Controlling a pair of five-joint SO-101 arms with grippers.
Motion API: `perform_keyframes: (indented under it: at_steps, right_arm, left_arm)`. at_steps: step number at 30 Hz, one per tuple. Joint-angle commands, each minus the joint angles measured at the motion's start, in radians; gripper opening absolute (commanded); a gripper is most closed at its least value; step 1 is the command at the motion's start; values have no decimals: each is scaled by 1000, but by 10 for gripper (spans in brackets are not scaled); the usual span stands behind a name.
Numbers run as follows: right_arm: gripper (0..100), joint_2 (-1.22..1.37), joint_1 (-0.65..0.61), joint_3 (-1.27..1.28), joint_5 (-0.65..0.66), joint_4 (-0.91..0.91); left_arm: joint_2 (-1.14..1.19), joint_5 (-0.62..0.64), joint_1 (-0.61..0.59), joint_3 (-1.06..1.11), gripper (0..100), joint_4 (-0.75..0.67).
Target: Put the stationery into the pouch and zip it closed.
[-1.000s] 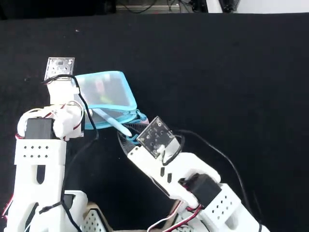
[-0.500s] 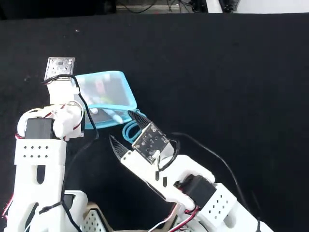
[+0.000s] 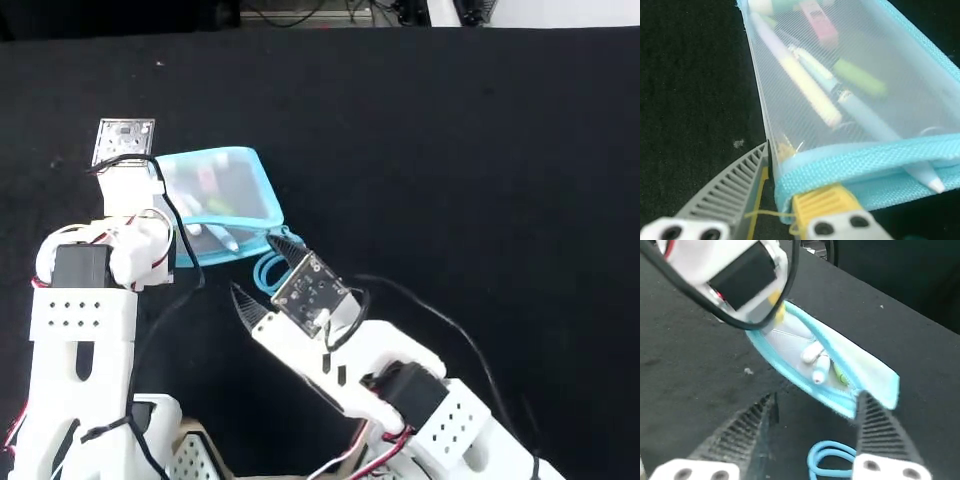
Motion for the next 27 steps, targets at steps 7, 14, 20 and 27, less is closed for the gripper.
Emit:
perform_keyframes:
  at_steps: [7, 14, 20, 27]
  right_arm:
    - [24, 76, 34, 54, -8, -351]
    - [9, 315, 37, -38, -8, -391]
    - [11, 492, 35, -122, -8, -393]
    - [15, 507, 58, -154, -8, -387]
  left_arm:
    - [9, -8, 8, 18, 33, -3]
    - [9, -8, 8, 18, 33, -3]
    - [9, -8, 8, 18, 33, -3]
    - [9, -8, 8, 18, 33, -2]
